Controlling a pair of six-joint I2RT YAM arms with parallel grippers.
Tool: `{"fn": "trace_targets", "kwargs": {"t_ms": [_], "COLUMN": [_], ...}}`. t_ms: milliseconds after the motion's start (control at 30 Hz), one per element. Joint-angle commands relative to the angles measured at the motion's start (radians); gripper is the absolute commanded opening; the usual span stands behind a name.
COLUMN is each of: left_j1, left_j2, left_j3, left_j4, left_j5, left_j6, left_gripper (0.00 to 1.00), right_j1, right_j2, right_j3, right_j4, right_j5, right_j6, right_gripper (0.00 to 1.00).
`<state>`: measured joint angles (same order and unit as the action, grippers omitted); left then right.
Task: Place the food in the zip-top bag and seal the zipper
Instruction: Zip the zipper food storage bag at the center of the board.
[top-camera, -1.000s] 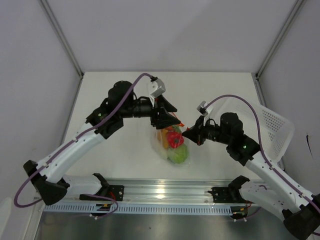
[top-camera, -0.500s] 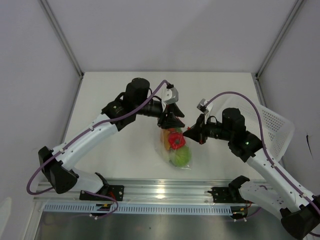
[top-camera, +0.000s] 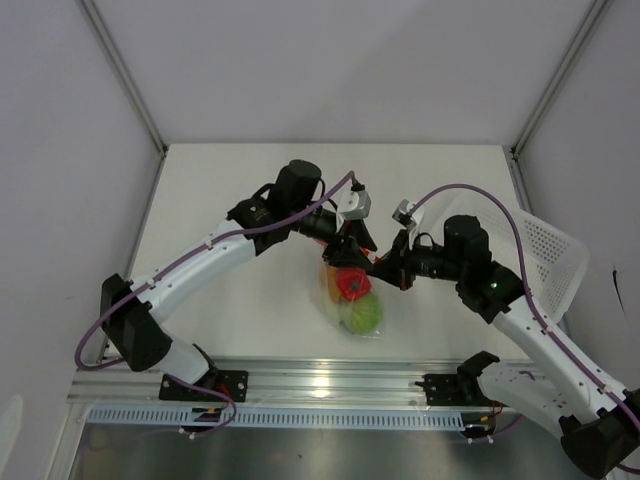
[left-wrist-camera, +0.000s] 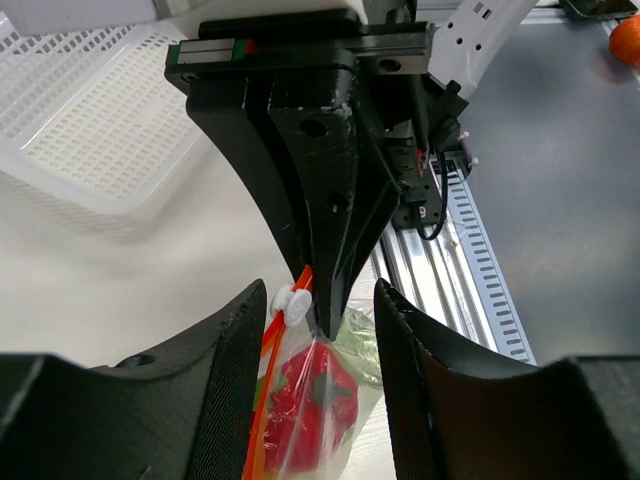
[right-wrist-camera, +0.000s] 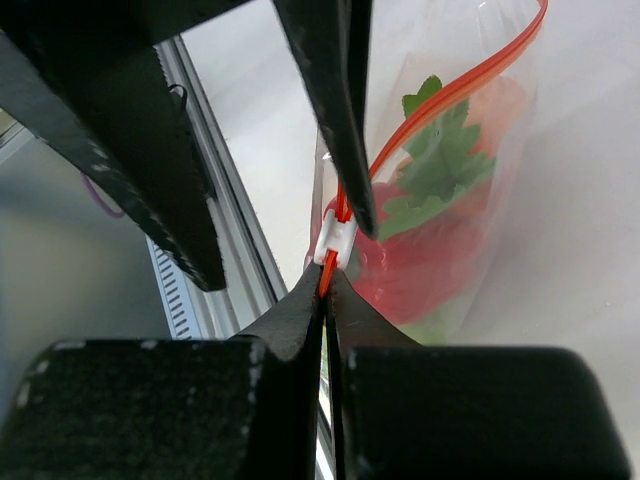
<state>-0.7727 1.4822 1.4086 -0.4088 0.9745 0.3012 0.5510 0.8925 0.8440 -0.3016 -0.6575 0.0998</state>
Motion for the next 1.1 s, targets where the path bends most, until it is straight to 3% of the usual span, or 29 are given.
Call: {"fn": "trace_targets", "kwargs": {"t_ms": [0,133,667,800,933,1067], "left_j1": [-0.01,-0.01,0.009,0.01,0.01,0.01], "left_j2": [0.023,0.044,0.024,0.024,0.021,0.029], "left_j3": [0.033,0.05,0.041,0.038,0.029,0.044], "left_j4": [0.021,0.011,-0.016,-0.027,-0.019,-0.033], "left_j5": [0.033,0.035,0.038,0.041,0.044,0.038], "left_j6": [0.05,0.055,0.049,0.035,0.021,0.026], "left_gripper": [0.5,0.49,0.1,0.17,0.34,0.37], "right_j1": [-0.003,-0.003,-0.017,-0.025,-0.023,-0.025], "right_j2": [0.002,0.002,-0.032,-0.035,-0.03,-0.024], "right_j3": [0.058,0.061,0.058,0.055,0.058,0.067], "right_j4": [0.027,0.019,-0.025,-0.019,-0.016,-0.022], "right_j5": [-0.03,-0.03,0.022,0.022,0.019,0.012], "right_j6": [-0.011,-0.015,-0.04,-0.037,-0.037,-0.041], "right_gripper": [0.0,0.0,0.0,0.0,0.0,0.0]}}
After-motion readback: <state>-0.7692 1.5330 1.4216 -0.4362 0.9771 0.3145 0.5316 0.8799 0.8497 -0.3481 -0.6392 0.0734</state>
